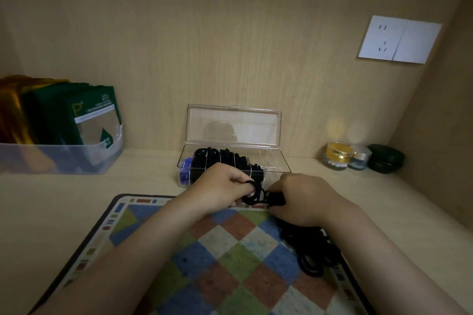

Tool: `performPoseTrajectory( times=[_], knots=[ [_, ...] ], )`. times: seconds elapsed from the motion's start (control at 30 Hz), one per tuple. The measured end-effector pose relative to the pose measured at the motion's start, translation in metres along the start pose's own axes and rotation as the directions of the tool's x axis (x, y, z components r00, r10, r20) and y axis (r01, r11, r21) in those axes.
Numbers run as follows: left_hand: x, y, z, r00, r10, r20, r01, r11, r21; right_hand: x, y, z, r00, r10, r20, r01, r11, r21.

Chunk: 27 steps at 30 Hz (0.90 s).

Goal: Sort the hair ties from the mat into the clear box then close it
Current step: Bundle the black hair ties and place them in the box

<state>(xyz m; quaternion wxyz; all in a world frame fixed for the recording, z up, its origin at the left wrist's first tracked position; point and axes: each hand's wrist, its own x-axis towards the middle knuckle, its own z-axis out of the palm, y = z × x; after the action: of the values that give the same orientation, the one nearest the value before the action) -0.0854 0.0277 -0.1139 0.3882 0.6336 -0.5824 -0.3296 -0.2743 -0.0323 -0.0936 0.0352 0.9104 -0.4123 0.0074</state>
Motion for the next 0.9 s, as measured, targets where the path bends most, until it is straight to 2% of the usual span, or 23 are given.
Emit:
performPoseTrajectory(
  times=[0.17, 0.23, 0.27, 0.33, 0.43, 0.53, 0.67, 0.73, 0.83, 0.9],
  knots=[
    [-0.002, -0.001, 0.004, 1.000, 0.008, 0.023, -0.007, 0.999, -0.043, 0.002, 0.002, -0.004, 0.998, 0.037, 0.048, -0.042, 0.994, 0.104],
    [-0.002, 0.000, 0.006, 1.000, 0.010, 0.006, -0.010, 0.998, -0.068, 0.000, 0.008, -0.008, 0.998, 0.062, 0.020, -0.065, 0.970, 0.233],
    [-0.002, 0.000, 0.007, 1.000, 0.009, -0.009, -0.010, 0.997, -0.081, -0.001, 0.012, -0.009, 0.997, 0.072, 0.003, -0.069, 0.933, 0.352],
    [-0.002, 0.001, 0.008, 0.998, 0.002, -0.060, -0.008, 0.994, -0.105, -0.004, 0.016, -0.013, 0.995, 0.091, -0.032, -0.052, 0.787, 0.615],
    [-0.003, 0.000, 0.012, 0.989, -0.031, -0.144, 0.008, 0.988, -0.152, -0.011, 0.015, -0.018, 0.993, 0.115, 0.001, -0.064, 0.548, 0.834],
    [-0.002, 0.000, 0.021, 0.987, -0.050, -0.154, 0.010, 0.968, -0.250, -0.013, 0.010, -0.016, 0.995, 0.045, 0.093, -0.103, 0.407, 0.908],
    [-0.007, 0.008, 0.030, 0.996, -0.066, -0.052, 0.036, 0.893, -0.448, -0.011, 0.004, -0.010, 0.991, -0.017, 0.131, -0.117, 0.349, 0.930],
    [-0.006, 0.006, 0.030, 0.993, -0.083, -0.085, 0.037, 0.898, -0.439, -0.012, 0.005, -0.010, 0.990, -0.050, 0.133, -0.111, 0.305, 0.946],
    [-0.004, -0.001, 0.027, 0.985, -0.107, -0.135, 0.048, 0.923, -0.382, -0.017, 0.008, -0.016, 0.980, -0.166, 0.110, -0.089, 0.134, 0.987],
    [-0.005, 0.000, 0.026, 0.988, -0.114, -0.104, 0.060, 0.903, -0.425, -0.018, 0.007, -0.016, 0.976, -0.189, 0.110, -0.089, 0.114, 0.989]
  ],
)
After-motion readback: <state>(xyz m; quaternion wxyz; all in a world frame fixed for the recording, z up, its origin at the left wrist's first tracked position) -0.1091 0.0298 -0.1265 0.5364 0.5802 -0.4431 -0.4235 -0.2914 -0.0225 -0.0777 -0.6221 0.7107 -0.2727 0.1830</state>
